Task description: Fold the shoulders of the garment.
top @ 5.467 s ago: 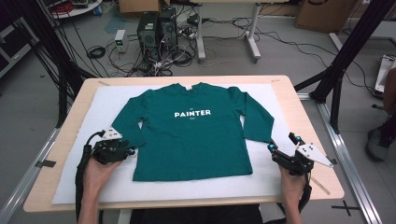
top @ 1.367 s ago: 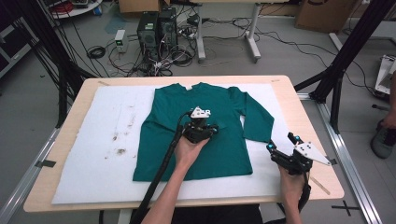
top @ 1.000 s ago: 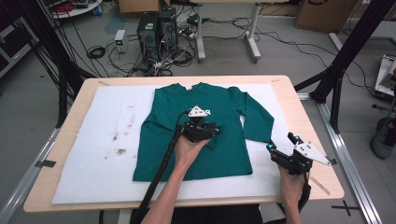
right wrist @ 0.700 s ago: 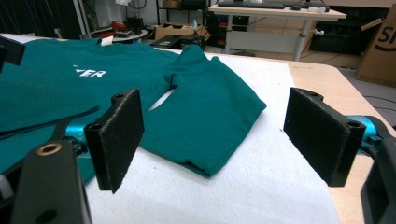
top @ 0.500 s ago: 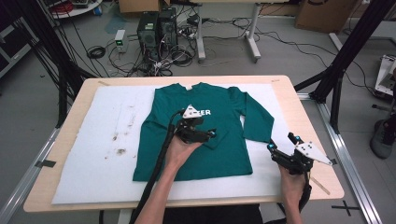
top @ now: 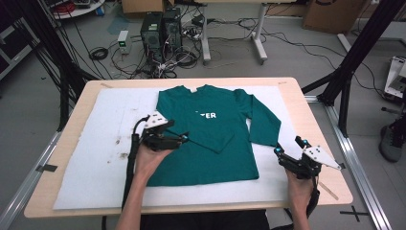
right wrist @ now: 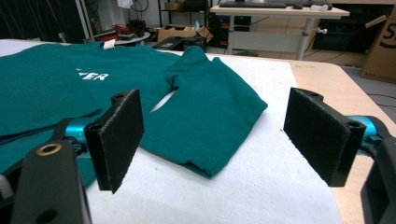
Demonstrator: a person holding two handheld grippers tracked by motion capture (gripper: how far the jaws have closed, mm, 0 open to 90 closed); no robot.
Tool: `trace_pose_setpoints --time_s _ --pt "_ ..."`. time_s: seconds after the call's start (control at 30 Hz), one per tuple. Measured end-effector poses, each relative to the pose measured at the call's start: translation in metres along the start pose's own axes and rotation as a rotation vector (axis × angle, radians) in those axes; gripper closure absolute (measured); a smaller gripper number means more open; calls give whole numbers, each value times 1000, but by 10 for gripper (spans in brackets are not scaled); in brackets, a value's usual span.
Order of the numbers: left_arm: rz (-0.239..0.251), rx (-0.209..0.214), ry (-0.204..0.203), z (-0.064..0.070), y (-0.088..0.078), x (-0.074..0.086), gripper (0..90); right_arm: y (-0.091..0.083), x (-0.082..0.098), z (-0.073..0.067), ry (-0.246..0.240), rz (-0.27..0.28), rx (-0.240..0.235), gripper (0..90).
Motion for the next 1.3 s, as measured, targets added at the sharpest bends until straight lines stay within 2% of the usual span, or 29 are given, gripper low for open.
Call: trace_pose_setpoints --time_s 0.07,0.27,0.37,0.47,0.5,0.53,0.6,0.63,0.87,1.0,1.03,1.07,1.1,1.13,1.17,1.3 --pt "15 -38 6 -12 -13 5 244 0 0 0 -3 -1 1 205" --pt "84 -107 -54 -44 -51 23 243 0 0 0 -3 -1 0 205" --pt "84 -150 -73 -60 -66 38 243 0 1 -1 3 -5 0 205" --pt "74 -167 -105 -72 -80 54 245 0 0 0 -4 -2 0 205" --pt "79 -180 -119 -80 -89 61 245 0 0 0 -6 0 2 205" --pt "79 -180 -119 -80 -89 61 245 0 0 0 -6 0 2 205" --pt "95 -204 -128 -88 -99 67 245 0 0 0 -7 -1 1 205" --pt "106 -230 -128 -95 -106 72 245 0 0 0 -3 -2 3 205" --pt "108 -270 -120 -105 -117 88 249 0 0 -1 -6 -4 7 205" --pt "115 -317 -119 -110 -121 97 249 0 0 -1 -3 -2 10 205" --pt "132 -342 -116 -112 -123 98 251 0 0 0 -3 -1 11 205" --pt "132 -342 -116 -112 -123 98 251 0 0 0 -3 -1 11 205" --pt "163 -366 -124 -115 -126 99 251 0 0 -1 -3 0 11 205" --pt "163 -366 -124 -115 -126 99 251 0 0 -1 -3 0 11 205" --pt "181 -367 -145 -117 -128 100 251 0 0 -1 -4 0 11 205" --pt "193 -390 -197 -125 -131 107 267 0 0 -2 -12 -6 10 206"
Point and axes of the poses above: each handheld gripper's, and its own axes: y roughly forward along the jaws, x roughly out of its underside, z roughly to its right, the point moved 9 cm from there along y, roughly forward along the jaws, and after that the axes turned 3 degrees about -z, right-handed, at the moved point
